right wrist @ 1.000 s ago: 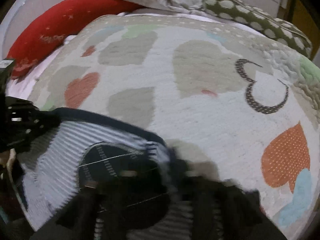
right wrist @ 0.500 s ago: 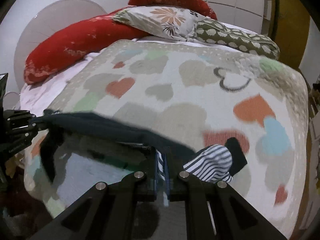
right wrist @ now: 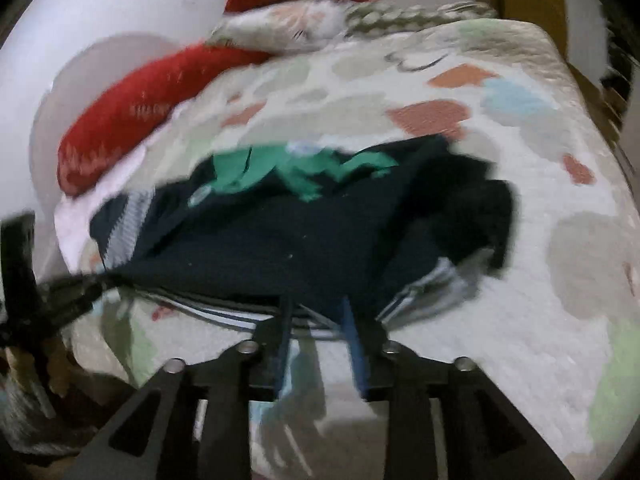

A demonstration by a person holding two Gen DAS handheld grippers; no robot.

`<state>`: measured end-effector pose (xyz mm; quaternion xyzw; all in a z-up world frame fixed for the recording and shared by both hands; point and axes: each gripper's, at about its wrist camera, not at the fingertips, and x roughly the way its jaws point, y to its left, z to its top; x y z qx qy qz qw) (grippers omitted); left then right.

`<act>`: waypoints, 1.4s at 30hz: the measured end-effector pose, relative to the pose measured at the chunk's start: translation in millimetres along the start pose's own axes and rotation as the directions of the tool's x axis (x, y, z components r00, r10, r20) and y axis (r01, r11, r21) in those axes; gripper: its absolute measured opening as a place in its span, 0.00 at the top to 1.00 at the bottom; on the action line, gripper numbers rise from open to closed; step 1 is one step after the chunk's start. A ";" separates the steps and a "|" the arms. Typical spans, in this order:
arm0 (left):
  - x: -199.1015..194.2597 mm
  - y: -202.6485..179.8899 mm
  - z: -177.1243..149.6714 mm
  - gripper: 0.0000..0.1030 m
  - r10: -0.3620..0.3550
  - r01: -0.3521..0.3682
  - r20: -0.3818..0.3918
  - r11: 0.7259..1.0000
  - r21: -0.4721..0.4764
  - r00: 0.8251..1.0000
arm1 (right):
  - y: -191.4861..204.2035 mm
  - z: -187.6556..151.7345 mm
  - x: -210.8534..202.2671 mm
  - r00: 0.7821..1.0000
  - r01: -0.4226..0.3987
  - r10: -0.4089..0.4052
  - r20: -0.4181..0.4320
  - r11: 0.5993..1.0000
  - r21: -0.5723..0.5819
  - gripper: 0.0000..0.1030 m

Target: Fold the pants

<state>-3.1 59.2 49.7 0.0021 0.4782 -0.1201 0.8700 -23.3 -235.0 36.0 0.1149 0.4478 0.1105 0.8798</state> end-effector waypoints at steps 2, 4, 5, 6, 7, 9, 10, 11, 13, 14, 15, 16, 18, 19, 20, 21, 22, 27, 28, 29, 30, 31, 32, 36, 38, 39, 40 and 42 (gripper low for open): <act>-12.9 6.0 -4.4 0.68 -0.017 0.018 0.023 0.999 -0.028 1.000 | -11.1 -1.1 -20.7 0.997 0.040 -0.042 0.067 0.998 0.040 0.39; -24.5 14.3 -9.9 0.66 -0.043 0.046 0.040 0.997 -0.066 0.998 | -27.9 1.0 -38.5 0.990 0.069 -0.080 0.119 0.993 0.097 0.39; -29.7 20.0 -11.7 0.66 -0.055 0.059 0.045 0.994 -0.090 0.997 | -36.0 3.1 -42.5 0.988 0.077 -0.092 0.123 0.990 0.120 0.39; -32.5 23.8 -12.3 0.66 -0.060 0.065 0.048 0.992 -0.106 0.997 | -46.3 6.6 -44.7 0.987 0.085 -0.104 0.122 0.984 0.154 0.39; -36.3 28.5 -13.7 0.66 -0.064 0.070 0.052 0.990 -0.126 0.997 | -52.4 9.3 -45.6 0.986 0.091 -0.114 0.122 0.980 0.179 0.39; -40.9 33.1 -15.4 0.66 -0.071 0.078 0.054 0.986 -0.150 0.996 | -61.1 14.7 -47.1 0.982 0.096 -0.127 0.138 0.972 0.216 0.39; -42.5 35.5 -16.0 0.66 -0.081 0.089 0.055 0.983 -0.164 0.995 | -61.6 19.2 -46.5 0.980 0.094 -0.128 0.150 0.972 0.218 0.39; -43.3 36.5 -16.1 0.66 -0.089 0.097 0.056 0.980 -0.174 0.994 | -59.5 22.9 -43.9 0.980 0.093 -0.128 0.154 0.973 0.212 0.39; -43.2 37.0 -16.0 0.65 -0.095 0.104 0.057 0.977 -0.186 0.994 | -53.6 35.7 -28.9 0.980 0.109 -0.136 0.143 0.976 0.188 0.39; -42.8 36.2 -15.5 0.65 -0.093 0.102 0.056 0.977 -0.188 0.994 | -52.0 40.6 -18.8 0.980 0.127 -0.151 0.127 0.976 0.176 0.39; -42.2 34.6 -15.8 0.65 -0.091 0.099 0.051 0.977 -0.187 0.995 | -52.1 45.2 -5.4 0.983 0.140 -0.156 0.092 0.977 0.161 0.63; -41.9 33.4 -16.3 0.65 -0.088 0.095 0.047 0.978 -0.185 0.995 | -51.7 46.8 6.0 0.987 0.138 -0.148 0.057 0.979 0.150 0.87; -42.1 33.0 -17.8 0.65 -0.079 0.086 0.045 0.980 -0.182 0.996 | -53.6 50.0 18.9 0.990 0.140 -0.143 0.009 0.979 0.146 0.91; -41.8 33.9 -18.7 0.65 -0.073 0.080 0.045 0.980 -0.182 0.996 | -54.6 50.4 14.9 0.989 0.141 -0.147 0.033 0.979 0.149 0.91; -39.9 35.4 -19.4 0.65 -0.071 0.078 0.041 0.979 -0.188 0.997 | -56.8 50.6 10.4 0.983 0.171 -0.180 0.044 0.973 0.154 0.91; -38.1 36.6 -19.6 0.65 -0.074 0.080 0.037 0.978 -0.194 0.997 | -60.4 50.3 8.1 0.977 0.199 -0.209 0.047 0.966 0.163 0.91; -35.2 38.0 -19.5 0.65 -0.082 0.086 0.030 0.975 -0.203 0.996 | -65.9 47.5 5.5 0.971 0.225 -0.236 0.044 0.958 0.178 0.91; -26.6 36.8 -18.2 0.65 -0.104 0.105 0.015 0.972 -0.209 0.994 | -80.9 35.6 -15.5 0.978 0.168 -0.193 0.081 0.954 0.246 0.46; -25.9 36.1 -18.0 0.65 -0.108 0.109 0.014 0.972 -0.208 0.994 | -82.7 32.9 -19.4 0.982 0.132 -0.163 0.099 0.956 0.264 0.32; -25.8 35.2 -18.0 0.65 -0.111 0.112 0.013 0.972 -0.207 0.994 | -84.8 30.8 -21.0 0.984 0.096 -0.134 0.120 0.956 0.277 0.18; -26.4 34.8 -18.1 0.65 -0.112 0.113 0.014 0.972 -0.207 0.994 | -85.2 31.2 -19.9 0.984 0.081 -0.122 0.130 0.955 0.287 0.18; -27.7 34.4 -18.4 0.65 -0.114 0.115 0.017 0.971 -0.207 0.993 | -87.3 31.6 -14.6 0.985 0.078 -0.120 0.123 0.950 0.302 0.18; -29.3 34.6 -18.8 0.65 -0.113 0.115 0.020 0.971 -0.209 0.993 | -89.3 33.4 -6.0 0.988 0.068 -0.106 0.108 0.947 0.314 0.18; -36.6 36.8 -20.3 0.61 -0.095 0.098 0.027 0.970 -0.224 0.995 | -91.9 38.1 37.1 0.999 0.008 -0.022 0.038 0.940 0.341 0.32; -41.6 39.9 -20.7 0.59 -0.080 0.086 0.034 0.968 -0.235 0.996 | -90.1 41.0 38.5 0.998 -0.009 -0.011 0.055 0.936 0.351 0.78; -43.2 41.4 -20.4 0.59 -0.073 0.079 0.037 0.968 -0.238 0.997 | -95.5 40.0 37.9 0.995 -0.094 0.075 0.065 0.911 0.400 0.79; -45.2 43.1 -20.2 0.59 -0.063 0.072 0.042 0.967 -0.243 0.997 | -99.4 38.8 34.6 0.993 -0.116 0.088 0.084 0.898 0.423 0.80; -46.5 44.9 -18.9 0.59 -0.055 0.064 0.045 0.966 -0.250 0.997 | -100.8 36.3 23.2 0.993 -0.090 0.051 0.104 0.903 0.421 0.82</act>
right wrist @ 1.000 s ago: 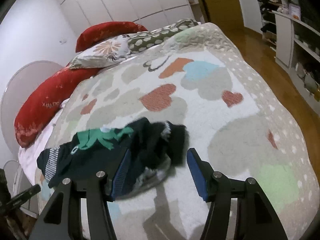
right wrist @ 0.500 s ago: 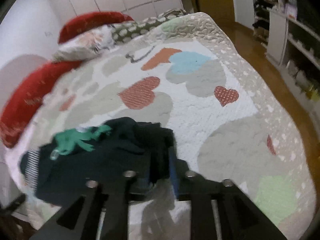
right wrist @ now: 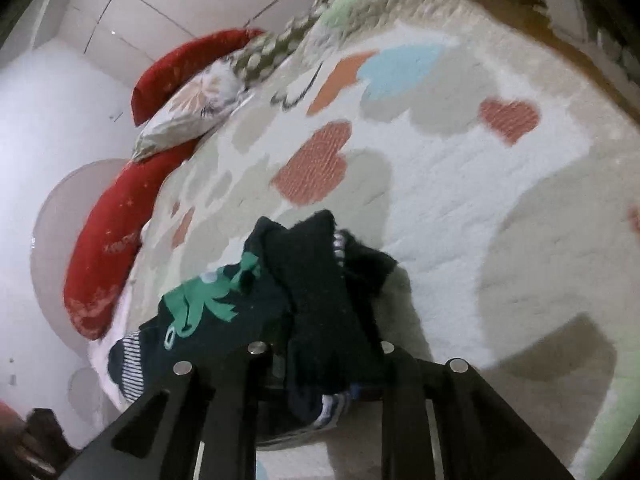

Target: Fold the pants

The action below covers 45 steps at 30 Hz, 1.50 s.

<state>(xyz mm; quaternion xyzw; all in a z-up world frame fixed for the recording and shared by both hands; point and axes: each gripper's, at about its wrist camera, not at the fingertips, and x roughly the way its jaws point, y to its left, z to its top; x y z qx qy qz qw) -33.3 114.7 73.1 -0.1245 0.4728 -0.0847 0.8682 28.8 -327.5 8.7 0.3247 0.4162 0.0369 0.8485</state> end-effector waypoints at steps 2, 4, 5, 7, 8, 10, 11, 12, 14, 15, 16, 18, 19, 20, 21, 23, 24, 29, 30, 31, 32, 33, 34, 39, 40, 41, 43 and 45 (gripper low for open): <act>-0.2 -0.6 1.5 0.59 0.003 -0.003 0.001 1.000 -0.003 1.000 | -3.4 -2.8 -11.9 1.000 0.013 -0.013 0.020 1.000 0.012 0.82; -0.6 -3.4 3.0 0.58 0.009 -0.009 0.004 1.000 0.006 1.000 | -6.5 -4.0 -23.4 0.998 0.040 -0.041 0.051 0.999 0.013 0.83; -1.1 -5.6 4.6 0.58 0.011 -0.011 0.006 1.000 0.013 1.000 | -8.2 -3.2 -28.3 0.996 0.062 -0.063 0.065 0.998 0.008 0.83; -2.3 -10.5 10.1 0.59 0.008 -0.008 0.011 1.000 0.025 1.000 | -13.7 -0.3 -33.5 0.993 0.087 -0.088 0.075 0.996 0.014 0.82; -4.2 -14.8 15.9 0.58 -0.002 0.001 0.022 0.999 0.033 1.000 | -16.4 0.2 -33.9 0.992 0.098 -0.099 0.074 0.995 0.020 0.80; -5.6 -23.5 25.1 0.55 -0.011 0.008 0.045 0.999 0.051 0.999 | -20.1 0.8 -31.5 0.990 0.127 -0.128 0.062 0.992 0.025 0.73; -4.7 -29.5 32.7 0.49 -0.011 0.006 0.067 0.998 0.066 0.998 | -22.2 0.8 -32.1 0.987 0.144 -0.146 0.064 0.989 0.026 0.65; -2.7 -33.0 37.8 0.43 -0.009 0.003 0.083 0.997 0.074 0.996 | -21.7 -0.3 -35.3 0.984 0.157 -0.159 0.078 0.987 0.030 0.54; 9.5 -37.0 51.3 0.42 0.000 -0.008 0.105 0.997 0.077 0.994 | -23.5 -1.7 -46.2 0.981 0.157 -0.160 0.112 0.987 0.040 0.42; 17.3 -36.6 56.9 0.42 0.002 -0.009 0.099 0.998 0.069 0.995 | -23.9 -3.2 -53.9 0.977 0.158 -0.162 0.135 0.986 0.047 0.42; 28.6 -32.8 62.8 0.42 0.007 -0.011 0.083 0.999 0.051 0.997 | -24.0 -4.6 -62.2 0.972 0.169 -0.175 0.158 0.984 0.052 0.42; 56.4 -18.3 71.2 0.42 0.045 -0.045 0.038 0.999 -0.011 0.998 | -23.7 -7.0 -75.9 0.962 0.191 -0.198 0.187 0.980 0.053 0.42; 72.3 -8.9 73.4 0.42 0.082 -0.081 0.015 0.996 -0.035 0.997 | -24.3 -8.6 -82.9 0.958 0.200 -0.207 0.197 0.978 0.056 0.42; 84.3 -1.9 73.4 0.42 0.124 -0.124 -0.007 0.991 -0.044 0.992 | -25.7 -10.2 -88.1 0.955 0.205 -0.214 0.203 0.977 0.063 0.41; 97.5 7.1 73.0 0.39 0.155 -0.158 -0.045 0.986 -0.062 0.987 | -29.0 -13.1 -94.1 0.953 0.209 -0.220 0.207 0.975 0.074 0.40; 109.8 25.2 70.7 0.36 0.097 -0.109 -0.086 0.985 -0.136 0.992 | -35.1 -17.5 -99.9 0.951 0.214 -0.229 0.206 0.972 0.095 0.39; 106.5 27.7 71.3 0.36 0.080 -0.091 -0.081 0.985 -0.149 0.993 | -39.1 -19.8 -102.0 0.951 0.217 -0.235 0.203 0.970 0.107 0.39; 66.2 6.2 77.0 0.36 0.060 -0.065 -0.067 0.995 -0.076 0.996 | -56.1 -28.9 -107.1 0.951 0.205 -0.237 0.199 0.964 0.168 0.39; 57.7 -1.8 77.8 0.36 0.048 -0.051 -0.055 0.997 -0.053 0.997 | -58.2 -30.2 -106.8 0.953 0.194 -0.228 0.202 0.966 0.173 0.39; 46.7 -14.8 79.1 0.35 0.033 -0.033 -0.037 0.999 -0.016 0.999 | -58.1 -30.8 -105.5 0.954 0.186 -0.220 0.204 0.967 0.173 0.39; 40.4 -27.1 79.7 0.33 0.019 -0.019 -0.025 1.000 0.014 1.000 | -58.2 -31.6 -103.7 0.956 0.179 -0.212 0.204 0.969 0.169 0.38; 36.0 -37.5 80.8 0.29 0.006 -0.005 -0.020 0.999 0.038 1.000 | -57.6 -32.2 -101.7 0.958 0.172 -0.203 0.202 0.972 0.162 0.38; 32.9 -54.4 82.4 0.28 -0.015 0.017 -0.021 0.997 0.075 1.000 | -56.5 -32.6 -99.1 0.961 0.160 -0.189 0.201 0.975 0.151 0.38; 56.3 -135.4 89.6 0.27 -0.111 0.143 -0.149 0.966 0.218 0.982 | -45.2 -37.1 -91.7 0.971 0.125 -0.135 0.197 0.990 0.065 0.37; 63.8 -153.4 91.3 0.27 -0.124 0.164 -0.174 0.956 0.245 0.977 | -43.3 -39.3 -90.9 0.971 0.126 -0.134 0.197 0.991 0.051 0.36; 73.4 -176.0 92.9 0.27 -0.137 0.191 -0.200 0.940 0.281 0.970 | -41.4 -40.5 -89.8 0.972 0.127 -0.132 0.194 0.991 0.038 0.35; 92.5 -218.3 94.1 0.27 -0.152 0.232 -0.240 0.907 0.350 0.959 | -38.4 -43.3 -87.8 0.975 0.124 -0.123 0.186 0.992 0.008 0.35; 116.5 -260.2 94.3 0.27 -0.171 0.282 -0.293 0.874 0.395 0.941 | -35.6 -45.6 -85.5 0.976 0.127 -0.121 0.180 0.992 -0.021 0.35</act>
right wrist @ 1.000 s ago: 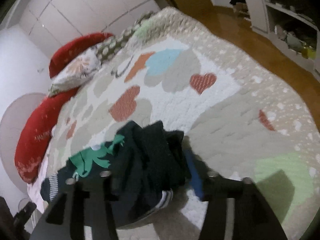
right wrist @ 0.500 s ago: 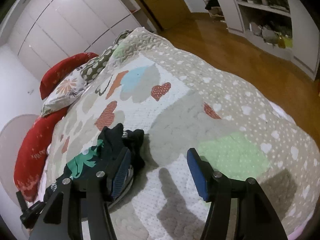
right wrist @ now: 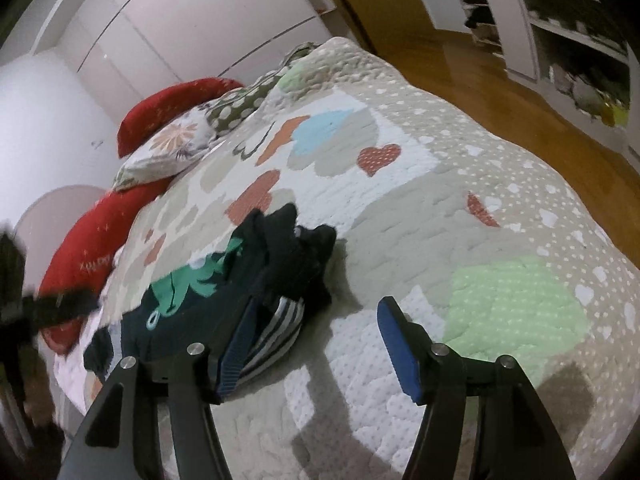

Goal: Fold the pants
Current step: 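Lift the pants with the right gripper while the left gripper holds the other end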

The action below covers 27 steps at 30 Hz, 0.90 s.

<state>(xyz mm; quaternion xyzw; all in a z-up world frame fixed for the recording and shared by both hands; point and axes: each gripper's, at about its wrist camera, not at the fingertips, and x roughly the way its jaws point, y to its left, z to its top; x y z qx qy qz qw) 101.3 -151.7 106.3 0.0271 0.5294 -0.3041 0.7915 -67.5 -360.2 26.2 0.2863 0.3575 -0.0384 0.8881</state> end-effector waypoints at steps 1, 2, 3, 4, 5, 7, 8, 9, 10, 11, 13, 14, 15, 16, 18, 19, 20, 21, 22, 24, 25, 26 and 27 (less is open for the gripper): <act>12.2 -9.3 7.9 0.27 -0.025 0.025 -0.024 1.000 0.014 0.999 | 0.8 -0.5 0.7 1.000 -0.001 0.001 -0.003 1.000 -0.009 0.34; 26.5 -19.1 16.9 0.27 -0.053 0.055 -0.051 0.998 0.020 0.997 | 1.7 -1.1 2.4 1.000 -0.004 0.003 -0.008 1.000 -0.019 0.34; 41.9 -28.0 26.5 0.27 -0.078 0.080 -0.081 0.997 0.024 0.994 | 2.4 -1.6 4.2 1.000 -0.006 0.006 -0.013 1.000 -0.024 0.34; 56.1 -37.3 35.0 0.27 -0.090 0.094 -0.105 0.995 0.033 0.990 | 2.5 -2.3 6.6 1.000 -0.012 0.011 -0.020 1.000 -0.026 0.34; 66.0 -44.4 41.0 0.27 -0.090 0.095 -0.114 0.995 0.039 0.989 | 3.0 -2.6 8.8 1.000 -0.018 0.017 -0.026 0.999 -0.028 0.34; 81.1 -53.9 49.4 0.27 -0.092 0.099 -0.126 0.994 0.049 0.988 | 4.9 -2.5 15.4 0.999 -0.025 0.024 -0.039 0.999 -0.035 0.34; 92.4 -60.9 53.0 0.27 -0.109 0.118 -0.149 0.992 0.055 0.983 | 5.9 -2.2 18.7 0.999 -0.029 0.027 -0.044 0.999 -0.037 0.34; 99.6 -63.9 55.2 0.27 -0.119 0.129 -0.164 0.990 0.054 0.979 | 7.6 -3.0 22.5 0.998 -0.035 0.033 -0.049 0.999 -0.039 0.34; 109.1 -67.4 57.1 0.27 -0.132 0.143 -0.182 0.988 0.050 0.974 | 9.2 -3.3 25.3 0.998 -0.038 0.036 -0.052 0.998 -0.042 0.34; 117.3 -70.2 58.4 0.27 -0.146 0.160 -0.203 0.986 0.051 0.968 | 11.2 -3.8 27.9 0.998 -0.039 0.036 -0.053 0.998 -0.046 0.34; 130.7 -75.6 58.9 0.27 -0.164 0.184 -0.245 0.981 0.059 0.956 | 15.4 -3.5 34.1 0.997 -0.046 0.043 -0.057 0.998 -0.053 0.34; 136.8 -79.1 56.8 0.27 -0.164 0.186 -0.260 0.980 0.064 0.951 | 17.3 -3.2 36.0 0.997 -0.053 0.050 -0.055 0.997 -0.053 0.34; 140.8 -80.8 55.3 0.27 -0.166 0.191 -0.272 0.979 0.068 0.948 | 18.8 -2.6 38.0 0.997 -0.060 0.058 -0.053 0.997 -0.052 0.34; 144.2 -83.0 53.1 0.27 -0.164 0.193 -0.283 0.978 0.077 0.945 | 20.3 -1.8 40.4 0.997 -0.067 0.065 -0.051 0.997 -0.048 0.34; 144.2 -86.5 51.4 0.48 -0.150 0.187 -0.282 0.976 0.108 0.947 | 22.1 0.1 46.2 0.994 -0.092 0.089 -0.057 0.995 -0.037 0.49; 142.2 -87.9 50.7 0.63 -0.140 0.182 -0.285 0.975 0.128 0.948 | 22.4 1.2 48.3 0.994 -0.093 0.091 -0.060 0.995 -0.032 0.60; 139.2 -87.4 48.7 0.76 -0.120 0.166 -0.285 0.976 0.143 0.951 | 23.5 2.8 51.2 0.994 -0.089 0.087 -0.069 0.996 -0.027 0.74; 135.2 -85.5 47.2 0.78 -0.124 0.168 -0.275 0.976 0.141 0.954 | 24.8 4.1 52.3 0.993 -0.091 0.089 -0.072 0.996 -0.025 0.76; 129.9 -82.1 46.4 0.79 -0.138 0.177 -0.259 0.975 0.134 0.956 | 27.0 5.5 51.6 0.992 -0.105 0.103 -0.070 0.994 -0.023 0.78; 114.0 -69.8 45.5 0.79 -0.169 0.192 -0.213 0.977 0.093 0.962 | 36.3 6.8 48.1 0.991 -0.124 0.121 -0.064 0.992 -0.040 0.79; 107.5 -63.6 45.3 0.79 -0.184 0.201 -0.196 0.977 0.070 0.963 | 44.0 6.6 45.3 0.991 -0.127 0.124 -0.058 0.990 -0.059 0.79; 95.5 -53.1 43.0 0.79 -0.195 0.205 -0.165 0.978 0.046 0.967 | 50.6 6.1 43.6 0.990 -0.133 0.129 -0.056 0.988 -0.074 0.79; 88.4 -47.7 41.0 0.79 -0.197 0.204 -0.147 0.978 0.034 0.969 | 58.5 5.0 42.6 0.989 -0.143 0.138 -0.058 0.986 -0.090 0.79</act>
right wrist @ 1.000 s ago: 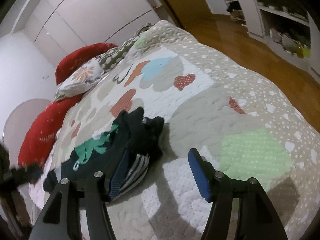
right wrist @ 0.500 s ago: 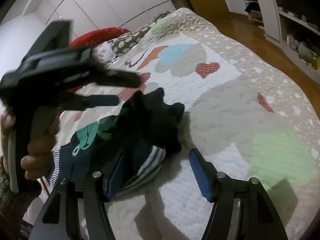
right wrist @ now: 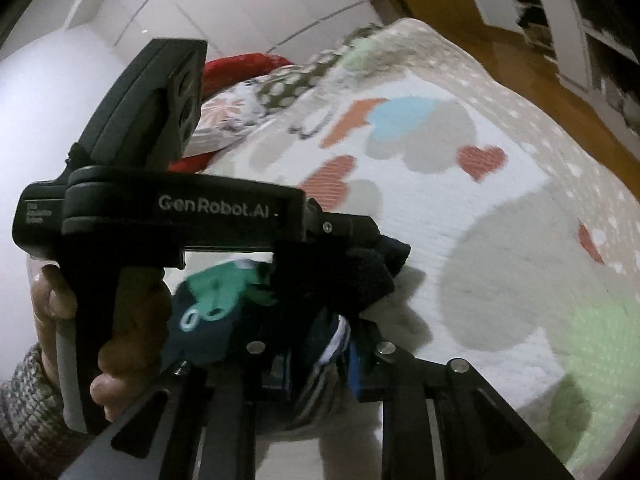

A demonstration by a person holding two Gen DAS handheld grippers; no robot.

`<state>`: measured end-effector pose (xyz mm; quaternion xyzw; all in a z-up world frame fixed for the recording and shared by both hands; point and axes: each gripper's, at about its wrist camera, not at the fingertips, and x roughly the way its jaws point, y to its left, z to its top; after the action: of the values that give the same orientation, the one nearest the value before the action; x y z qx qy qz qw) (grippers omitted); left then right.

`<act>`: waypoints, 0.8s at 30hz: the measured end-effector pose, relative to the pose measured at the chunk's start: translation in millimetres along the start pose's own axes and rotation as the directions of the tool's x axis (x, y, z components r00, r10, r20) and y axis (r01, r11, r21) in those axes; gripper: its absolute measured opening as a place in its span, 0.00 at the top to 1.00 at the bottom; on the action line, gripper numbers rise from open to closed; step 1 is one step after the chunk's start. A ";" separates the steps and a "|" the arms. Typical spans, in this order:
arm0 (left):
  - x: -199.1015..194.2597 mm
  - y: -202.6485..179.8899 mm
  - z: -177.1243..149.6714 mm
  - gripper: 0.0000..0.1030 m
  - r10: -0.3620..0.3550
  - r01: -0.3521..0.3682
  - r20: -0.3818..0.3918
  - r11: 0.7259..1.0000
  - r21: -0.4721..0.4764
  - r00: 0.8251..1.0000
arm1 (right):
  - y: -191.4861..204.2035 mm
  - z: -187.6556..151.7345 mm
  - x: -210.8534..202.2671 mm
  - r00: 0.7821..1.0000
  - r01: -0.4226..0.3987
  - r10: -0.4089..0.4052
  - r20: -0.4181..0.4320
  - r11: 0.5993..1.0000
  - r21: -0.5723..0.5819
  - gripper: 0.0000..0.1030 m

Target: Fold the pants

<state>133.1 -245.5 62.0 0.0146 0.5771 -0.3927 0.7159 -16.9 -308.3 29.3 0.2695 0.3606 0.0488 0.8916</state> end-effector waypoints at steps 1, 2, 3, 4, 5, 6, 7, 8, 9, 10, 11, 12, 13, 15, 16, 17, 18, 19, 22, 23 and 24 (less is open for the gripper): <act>-12.8 7.9 -6.8 0.79 -0.005 0.005 0.027 1.000 -0.018 1.000 | 10.5 -0.9 0.4 1.000 -0.009 0.009 -0.003 1.000 -0.024 0.79; -22.3 14.7 -12.4 0.79 -0.007 0.008 0.049 0.999 -0.035 0.999 | 18.9 -0.6 0.7 1.000 -0.018 0.017 -0.007 0.999 -0.046 0.79; -31.4 21.0 -18.3 0.79 -0.006 0.010 0.069 0.999 -0.051 0.998 | 30.8 -0.8 1.9 0.999 -0.031 0.030 -0.014 0.997 -0.076 0.79; -40.4 27.9 -24.6 0.79 -0.008 0.015 0.090 0.997 -0.070 0.996 | 39.6 -2.4 3.7 0.999 -0.041 0.039 -0.022 0.994 -0.098 0.79; -55.0 40.3 -34.7 0.79 -0.011 0.023 0.120 0.995 -0.100 0.993 | 48.6 -3.4 5.4 0.998 -0.053 0.049 -0.031 0.991 -0.120 0.79; -63.0 48.7 -42.4 0.79 -0.011 0.028 0.141 0.992 -0.124 0.990 | 59.0 -5.4 7.5 0.997 -0.065 0.060 -0.043 0.987 -0.144 0.79; -71.1 58.5 -50.4 0.78 -0.006 0.031 0.160 0.988 -0.154 0.987 | 71.0 -7.9 11.1 0.996 -0.080 0.071 -0.059 0.982 -0.173 0.78; -80.2 72.9 -61.3 0.72 0.005 0.034 0.186 0.978 -0.205 0.983 | 83.5 -11.5 15.7 0.993 -0.099 0.084 -0.079 0.974 -0.206 0.76; -89.0 90.2 -74.5 0.62 0.009 0.050 0.210 0.961 -0.271 0.978 | 96.2 -16.6 21.4 0.991 -0.110 0.088 -0.100 0.964 -0.242 0.76; -92.4 99.3 -85.6 0.57 0.009 0.065 0.228 0.947 -0.316 0.974 | 105.0 -20.9 27.6 0.990 -0.110 0.081 -0.115 0.957 -0.267 0.73; -102.3 112.9 -104.1 0.50 0.026 0.075 0.258 0.924 -0.375 0.966 | 113.4 -26.7 36.8 0.987 -0.117 0.078 -0.142 0.950 -0.290 0.61; -109.9 119.8 -116.6 0.45 0.049 0.070 0.277 0.912 -0.403 0.960 | 118.3 -30.6 42.5 0.983 -0.128 0.082 -0.163 0.946 -0.297 0.48; -118.2 125.2 -127.7 0.44 0.079 0.055 0.292 0.903 -0.426 0.953 | 125.8 -37.6 52.4 0.974 -0.158 0.098 -0.204 0.941 -0.300 0.44; -137.8 130.6 -157.7 0.36 0.169 -0.001 0.319 0.885 -0.465 0.933 | 135.4 -48.3 61.5 0.958 -0.197 0.117 -0.263 0.933 -0.302 0.43; -147.6 130.7 -173.6 0.33 0.214 -0.028 0.334 0.875 -0.484 0.918 | 142.8 -55.2 59.9 0.953 -0.207 0.119 -0.280 0.927 -0.313 0.43; -155.8 131.9 -185.7 0.31 0.249 -0.050 0.342 0.866 -0.498 0.906 | 146.3 -58.1 56.6 0.952 -0.212 0.119 -0.282 0.921 -0.326 0.42; -160.3 133.1 -194.5 0.30 0.273 -0.065 0.346 0.859 -0.508 0.897 | 149.2 -60.2 50.2 0.953 -0.214 0.119 -0.279 0.915 -0.341 0.41; -164.9 134.5 -205.8 0.30 0.298 -0.082 0.348 0.851 -0.519 0.889 | 148.9 -59.6 45.0 0.955 -0.211 0.117 -0.271 0.914 -0.347 0.41; -166.9 139.5 -221.6 0.30 0.334 -0.110 0.333 0.832 -0.544 0.882 | 136.8 -52.7 23.7 0.976 -0.146 0.083 -0.202 0.935 -0.323 0.40; -167.1 141.5 -224.0 0.30 0.334 -0.107 0.334 0.830 -0.548 0.882 | 133.2 -48.9 20.4 0.981 -0.118 0.062 -0.182 0.942 -0.313 0.40; -168.8 144.4 -228.4 0.30 0.330 -0.099 0.338 0.829 -0.550 0.881 | 129.1 -44.0 17.6 0.987 -0.069 0.021 -0.156 0.948 -0.309 0.40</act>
<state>26.4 54.7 64.8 -0.1967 0.4881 -0.1317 0.8401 -19.5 -174.0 58.9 0.1280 0.4085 0.1462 0.8918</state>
